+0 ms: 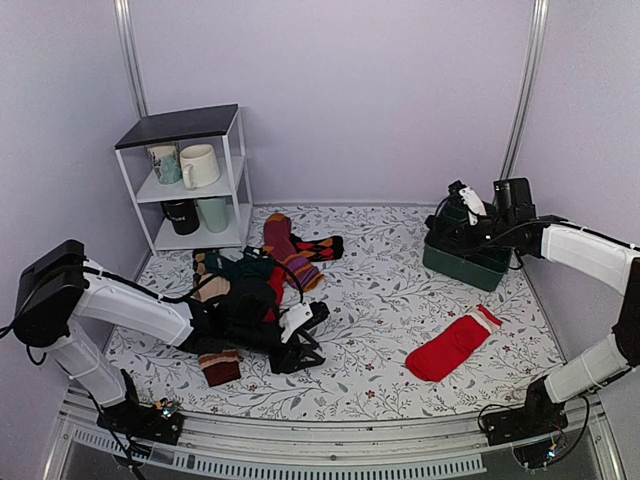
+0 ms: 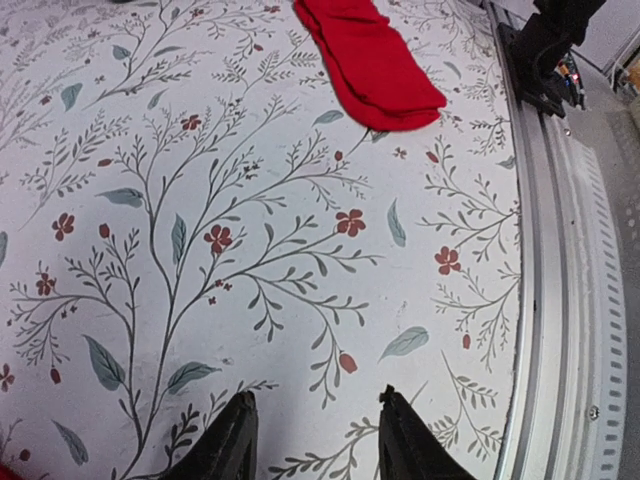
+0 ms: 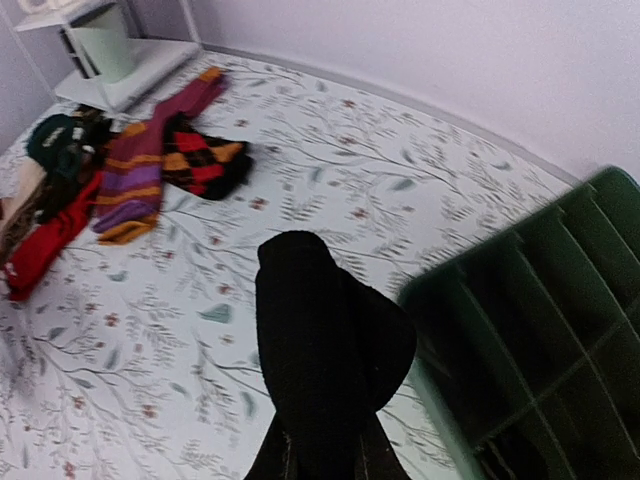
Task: Roll the socks
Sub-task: Place the sock in the storage box.
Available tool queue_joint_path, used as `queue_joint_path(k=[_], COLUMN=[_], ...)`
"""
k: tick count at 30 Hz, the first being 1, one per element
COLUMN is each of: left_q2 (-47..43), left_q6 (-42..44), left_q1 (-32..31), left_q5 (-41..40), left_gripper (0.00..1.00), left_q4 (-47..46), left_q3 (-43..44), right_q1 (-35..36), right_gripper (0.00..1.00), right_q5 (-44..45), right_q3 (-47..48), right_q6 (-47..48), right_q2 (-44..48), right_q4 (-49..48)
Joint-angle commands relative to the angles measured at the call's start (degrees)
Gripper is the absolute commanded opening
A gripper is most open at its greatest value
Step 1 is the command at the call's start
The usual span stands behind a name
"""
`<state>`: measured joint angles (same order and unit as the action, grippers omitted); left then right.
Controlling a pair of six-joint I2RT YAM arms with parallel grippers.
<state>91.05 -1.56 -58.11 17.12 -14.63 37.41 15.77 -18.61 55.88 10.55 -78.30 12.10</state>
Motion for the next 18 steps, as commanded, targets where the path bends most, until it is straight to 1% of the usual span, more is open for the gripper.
queue_joint_path(k=[1, 5, 9, 12, 14, 18], left_q2=[0.09, -0.86, 0.08, 1.45, 1.92, 2.5], left_q6=[-0.12, -0.71, -0.53, -0.37, -0.38, 0.2], left_q1=[0.6, 0.57, 0.57, 0.51, 0.52, 0.51], left_q5=[2.29, 2.47, 3.4, 4.52, 5.13, 5.38], left_gripper=[0.41, 0.4, 0.4, 0.4, 0.4, 0.4], left_q4=[-3.92, -5.66, -5.84, -5.47, -5.1, -3.78], left_q3=[-0.76, -1.51, -0.94, 0.26, 0.95, 2.26], right_q1=[-8.18, -10.65, -12.7, -13.13, -14.1, -14.42], right_gripper=[0.02, 0.02, 0.02, 0.02, 0.02, 0.02], right_q5=[-0.83, 1.02, -0.04, 0.23, -2.27, -5.02], right_q3=[2.57, 6.37, 8.6, 11.44, 13.52, 14.27], right_q6=[8.18, 14.01, 16.05, 19.37, 20.62, 23.2], right_q2=[-4.41, -9.96, -11.67, -13.79, -15.45, -17.63], right_q4=[2.82, 6.44, 6.38, 9.06, 11.87, 13.88])
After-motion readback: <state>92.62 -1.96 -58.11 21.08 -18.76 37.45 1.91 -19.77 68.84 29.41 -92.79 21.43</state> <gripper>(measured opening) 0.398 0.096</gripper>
